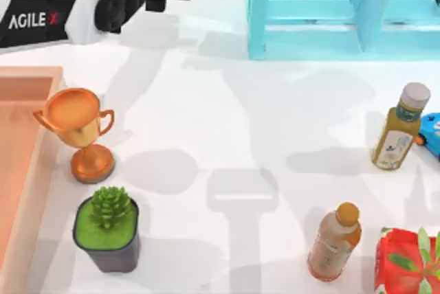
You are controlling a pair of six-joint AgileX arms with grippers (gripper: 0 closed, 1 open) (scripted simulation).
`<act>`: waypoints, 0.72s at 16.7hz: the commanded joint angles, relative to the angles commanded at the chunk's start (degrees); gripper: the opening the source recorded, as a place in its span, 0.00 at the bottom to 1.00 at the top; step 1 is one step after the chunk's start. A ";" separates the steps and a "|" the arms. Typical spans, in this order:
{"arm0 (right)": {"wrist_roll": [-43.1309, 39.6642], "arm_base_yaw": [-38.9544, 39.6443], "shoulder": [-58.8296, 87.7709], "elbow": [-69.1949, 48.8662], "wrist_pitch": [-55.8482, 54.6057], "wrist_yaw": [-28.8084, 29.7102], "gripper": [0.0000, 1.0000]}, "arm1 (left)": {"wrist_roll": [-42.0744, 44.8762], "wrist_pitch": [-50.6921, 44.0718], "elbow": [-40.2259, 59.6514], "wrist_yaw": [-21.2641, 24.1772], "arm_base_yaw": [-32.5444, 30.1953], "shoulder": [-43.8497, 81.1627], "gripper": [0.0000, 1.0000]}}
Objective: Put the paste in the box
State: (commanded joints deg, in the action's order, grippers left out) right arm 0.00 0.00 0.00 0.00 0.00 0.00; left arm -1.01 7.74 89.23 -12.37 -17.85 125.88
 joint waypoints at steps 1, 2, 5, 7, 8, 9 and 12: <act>0.00 0.00 0.00 0.00 0.00 0.00 1.00 | 3.66 -3.28 -0.70 3.60 2.96 -1.93 0.00; 0.00 0.00 0.00 0.00 0.00 0.00 1.00 | 7.93 -7.06 -1.55 7.80 6.22 -3.88 0.00; 0.00 0.00 0.00 0.00 0.00 0.00 1.00 | 24.33 -20.43 -5.15 23.18 17.71 -9.58 0.00; 0.00 0.00 0.00 0.00 0.00 0.00 1.00 | 37.83 -29.86 -8.15 34.51 26.42 -12.90 0.00; 0.00 0.00 0.00 0.00 0.00 0.00 1.00 | 45.06 -34.60 -9.78 40.16 30.81 -14.29 0.00; 0.00 0.00 0.00 0.00 0.00 0.00 1.00 | 52.39 -39.35 -11.48 45.58 35.11 -15.42 0.00; 0.00 0.00 0.00 0.00 0.00 0.00 1.00 | 73.16 -52.87 -16.80 59.35 47.11 -17.39 0.00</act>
State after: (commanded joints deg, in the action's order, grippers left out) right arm 0.00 0.00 0.00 0.00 0.00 0.00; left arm 72.15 -45.13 72.44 46.98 29.26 108.49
